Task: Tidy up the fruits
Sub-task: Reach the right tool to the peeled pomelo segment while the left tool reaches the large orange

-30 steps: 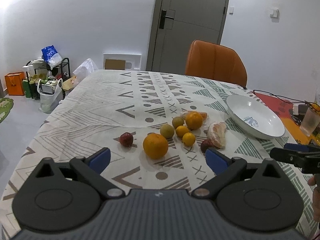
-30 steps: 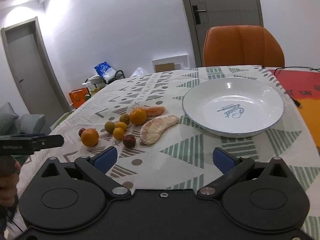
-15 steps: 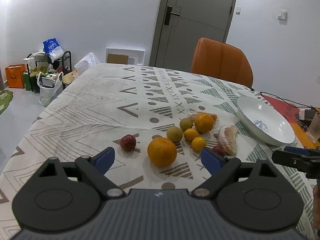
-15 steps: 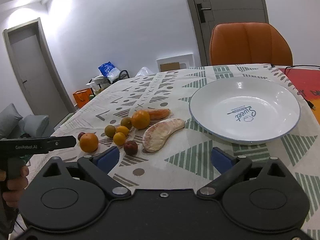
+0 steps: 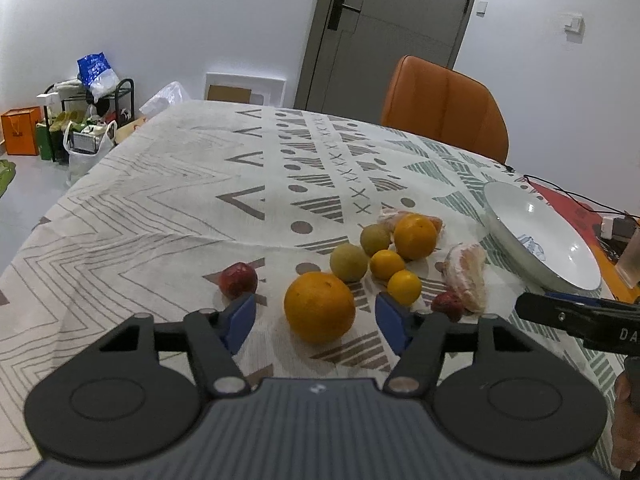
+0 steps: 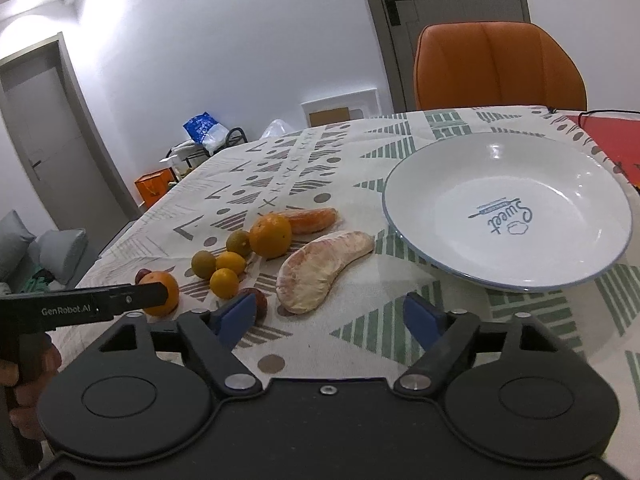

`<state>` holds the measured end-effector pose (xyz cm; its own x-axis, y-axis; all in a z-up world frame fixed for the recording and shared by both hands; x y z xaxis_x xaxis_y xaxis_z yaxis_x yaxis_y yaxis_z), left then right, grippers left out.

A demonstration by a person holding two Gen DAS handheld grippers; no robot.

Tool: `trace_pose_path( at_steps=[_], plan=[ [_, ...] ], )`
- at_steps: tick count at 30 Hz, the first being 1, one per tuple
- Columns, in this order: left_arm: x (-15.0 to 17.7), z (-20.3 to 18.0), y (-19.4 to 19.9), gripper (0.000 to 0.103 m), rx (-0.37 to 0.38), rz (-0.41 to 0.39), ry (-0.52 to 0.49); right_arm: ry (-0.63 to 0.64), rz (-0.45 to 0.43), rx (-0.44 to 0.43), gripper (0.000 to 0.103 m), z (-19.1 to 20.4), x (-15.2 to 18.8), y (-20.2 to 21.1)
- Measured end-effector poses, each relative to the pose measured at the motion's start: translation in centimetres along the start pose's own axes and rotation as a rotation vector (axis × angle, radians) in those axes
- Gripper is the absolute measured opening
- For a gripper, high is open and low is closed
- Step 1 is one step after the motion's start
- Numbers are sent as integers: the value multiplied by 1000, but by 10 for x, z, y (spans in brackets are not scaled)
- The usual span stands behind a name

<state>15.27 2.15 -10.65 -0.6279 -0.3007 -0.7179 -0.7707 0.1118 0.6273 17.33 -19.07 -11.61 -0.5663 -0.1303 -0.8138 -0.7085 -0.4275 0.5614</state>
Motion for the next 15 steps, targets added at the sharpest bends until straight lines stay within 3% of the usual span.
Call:
trace_pose_path(
  at_steps=[4, 15],
  plan=[
    [1, 0, -8, 39, 14, 24, 9, -1, 6, 2, 74, 5, -3, -11],
    [-10, 11, -2, 39, 32, 2, 41, -6, 29, 23, 61, 13, -9, -38]
  ],
)
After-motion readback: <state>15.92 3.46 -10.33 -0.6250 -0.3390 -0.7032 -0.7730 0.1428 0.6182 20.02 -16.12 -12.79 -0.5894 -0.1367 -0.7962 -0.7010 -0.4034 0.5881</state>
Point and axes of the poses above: each gripper's, at about its wrist camera, not at the fingertips, and y roughly against the way its jaws point, z to its left, x to its underside, the point moved 7 cm from there along -y, roughly the way its jaws point, and after that the axes turned 8 degrees about y, right-handed, at the moved point
